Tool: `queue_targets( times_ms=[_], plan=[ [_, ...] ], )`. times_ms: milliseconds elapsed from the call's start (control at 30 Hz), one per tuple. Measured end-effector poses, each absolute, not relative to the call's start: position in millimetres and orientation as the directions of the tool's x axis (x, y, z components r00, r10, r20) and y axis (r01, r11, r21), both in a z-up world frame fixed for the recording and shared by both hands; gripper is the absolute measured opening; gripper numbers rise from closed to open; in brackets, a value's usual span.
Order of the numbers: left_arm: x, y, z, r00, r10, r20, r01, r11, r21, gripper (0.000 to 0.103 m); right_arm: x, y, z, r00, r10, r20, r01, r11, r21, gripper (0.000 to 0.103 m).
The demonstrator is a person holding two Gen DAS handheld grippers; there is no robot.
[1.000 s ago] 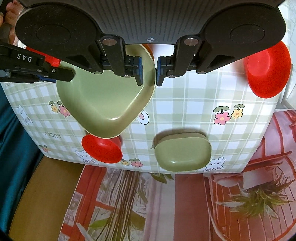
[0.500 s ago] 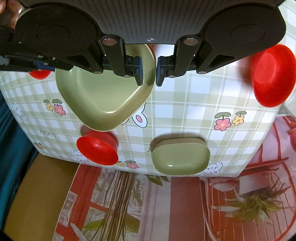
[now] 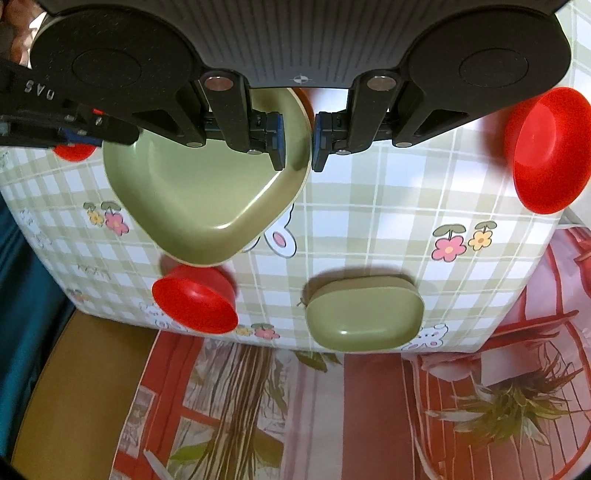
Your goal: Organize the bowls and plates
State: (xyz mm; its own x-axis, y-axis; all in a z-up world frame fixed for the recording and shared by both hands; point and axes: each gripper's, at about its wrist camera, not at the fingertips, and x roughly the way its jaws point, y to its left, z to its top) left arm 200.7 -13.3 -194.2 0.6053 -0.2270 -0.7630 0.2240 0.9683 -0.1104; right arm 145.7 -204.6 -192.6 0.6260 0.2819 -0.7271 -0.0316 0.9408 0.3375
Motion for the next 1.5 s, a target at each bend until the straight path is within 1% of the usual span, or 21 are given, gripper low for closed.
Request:
queue_targets(
  times_ms=[67,167,200,633,767,800,1033,1133,1200,1400,1433,1500],
  plan=[
    [200.9,-13.1,-193.8,0.611,-0.233,-0.757,0.218,0.968,-0.122,0.016,146.0,-205.6,-192.6,0.627,0.284,-0.725,-0.032,0.94,0.34,0.012],
    [200.8,-8.3,-194.1,0.601,-0.264,-0.755,0.178,0.964,-0.196,0.016,146.4,-206.4,-192.3,0.631,0.275,-0.725,-0.029,0.943,0.332,0.012],
    [200.3,-8.0,-194.4,0.604,-0.267,-0.751,0.173,0.964,-0.203,0.016,146.5,-206.9,-192.3,0.632,0.278,-0.723,-0.031,0.942,0.335,0.012],
    [201.4,-20.1,-207.9,0.615,-0.168,-0.771,0.176,0.982,-0.074,0.016,146.7,-201.9,-199.0,0.619,0.288,-0.731,-0.046,0.942,0.332,0.013],
    [202.2,-20.5,-212.7,0.602,-0.167,-0.781,0.182,0.981,-0.069,0.017,146.5,-202.9,-199.0,0.62,0.289,-0.73,-0.048,0.942,0.332,0.013],
    [202.3,-20.9,-213.8,0.603,-0.162,-0.781,0.18,0.981,-0.064,0.019,146.6,-202.9,-198.9,0.62,0.288,-0.73,-0.048,0.942,0.331,0.013],
    [202.0,-24.2,-218.2,0.603,-0.14,-0.786,0.165,0.985,-0.048,0.02,147.0,-202.5,-198.6,0.621,0.286,-0.73,-0.049,0.944,0.328,0.014],
    [201.9,-25.5,-223.1,0.594,-0.133,-0.793,0.167,0.985,-0.04,0.023,147.1,-202.3,-198.4,0.622,0.284,-0.73,-0.049,0.944,0.326,0.014],
    [201.3,-25.4,-226.8,0.587,-0.132,-0.799,0.163,0.986,-0.043,0.028,147.4,-203.0,-198.4,0.621,0.283,-0.731,-0.049,0.945,0.324,0.014],
    [200.1,-27.1,-233.5,0.582,-0.123,-0.804,0.164,0.986,-0.032,0.028,148.3,-202.6,-198.2,0.622,0.273,-0.734,-0.048,0.949,0.313,0.014],
    [200.6,-26.9,-234.8,0.581,-0.119,-0.805,0.16,0.987,-0.03,0.029,148.6,-203.5,-198.4,0.622,0.274,-0.733,-0.047,0.948,0.315,0.016],
    [201.3,-24.1,-236.4,0.58,-0.124,-0.805,0.151,0.988,-0.043,0.033,149.4,-204.8,-198.1,0.623,0.278,-0.731,-0.044,0.946,0.322,0.019]
  ],
)
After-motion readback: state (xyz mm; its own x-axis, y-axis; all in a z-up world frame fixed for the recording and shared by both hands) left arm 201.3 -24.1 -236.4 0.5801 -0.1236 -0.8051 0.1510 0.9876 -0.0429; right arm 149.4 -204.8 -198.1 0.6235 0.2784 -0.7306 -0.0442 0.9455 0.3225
